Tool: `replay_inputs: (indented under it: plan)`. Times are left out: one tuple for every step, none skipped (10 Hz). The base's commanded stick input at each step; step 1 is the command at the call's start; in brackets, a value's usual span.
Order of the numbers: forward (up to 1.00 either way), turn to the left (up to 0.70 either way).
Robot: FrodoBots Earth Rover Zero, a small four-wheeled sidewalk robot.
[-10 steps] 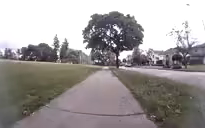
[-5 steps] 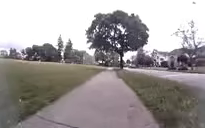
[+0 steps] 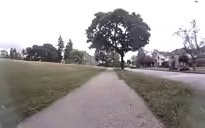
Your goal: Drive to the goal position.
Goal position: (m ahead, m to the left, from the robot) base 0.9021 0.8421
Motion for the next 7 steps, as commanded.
replay_inputs:
  plan:
    - [0.7,0.0]
    - [0.7,0.0]
    - [0.7,0.0]
    - [0.7,0.0]
    - [0.7,0.0]
    - [0.7,0.0]
    - [0.7,0.0]
